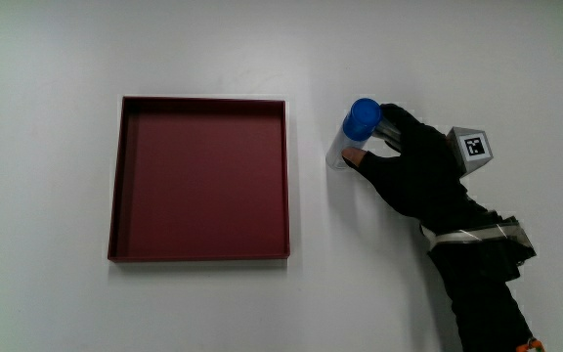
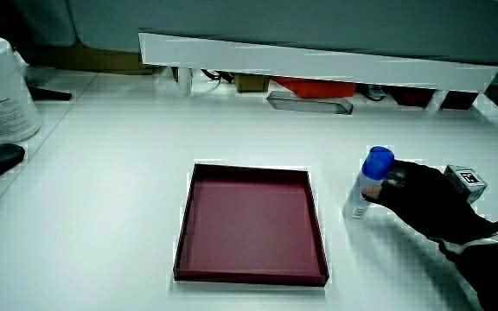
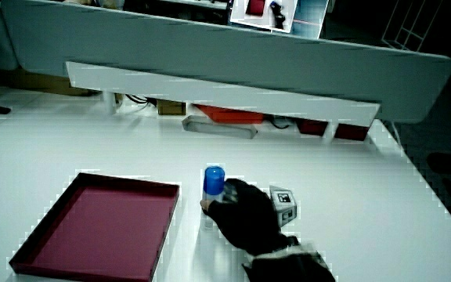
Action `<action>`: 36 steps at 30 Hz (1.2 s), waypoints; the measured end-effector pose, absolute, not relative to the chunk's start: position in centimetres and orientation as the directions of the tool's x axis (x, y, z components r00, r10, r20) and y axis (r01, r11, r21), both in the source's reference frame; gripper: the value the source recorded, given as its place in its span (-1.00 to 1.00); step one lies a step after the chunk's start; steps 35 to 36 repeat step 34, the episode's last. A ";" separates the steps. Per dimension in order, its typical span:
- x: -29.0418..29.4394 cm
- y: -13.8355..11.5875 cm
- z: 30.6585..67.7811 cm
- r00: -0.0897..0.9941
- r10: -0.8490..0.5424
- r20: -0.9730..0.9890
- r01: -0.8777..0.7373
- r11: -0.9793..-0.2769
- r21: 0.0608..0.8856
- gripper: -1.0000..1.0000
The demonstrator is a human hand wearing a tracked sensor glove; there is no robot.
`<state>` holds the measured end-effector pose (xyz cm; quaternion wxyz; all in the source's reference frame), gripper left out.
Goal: Place glue on desk
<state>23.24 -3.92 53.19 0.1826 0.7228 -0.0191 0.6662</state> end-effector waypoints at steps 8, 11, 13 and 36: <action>24.1 -0.3 51.9 0.281 0.173 0.944 -0.203 -0.951 0.234 -0.94; 23.7 1.4 50.5 0.300 0.161 0.940 -0.185 -0.957 0.223 -1.00; 23.7 2.5 50.1 0.320 0.153 0.935 -0.195 -0.955 0.223 -1.00; 23.1 10.3 47.1 0.249 0.160 0.955 -0.179 -0.962 0.208 -1.00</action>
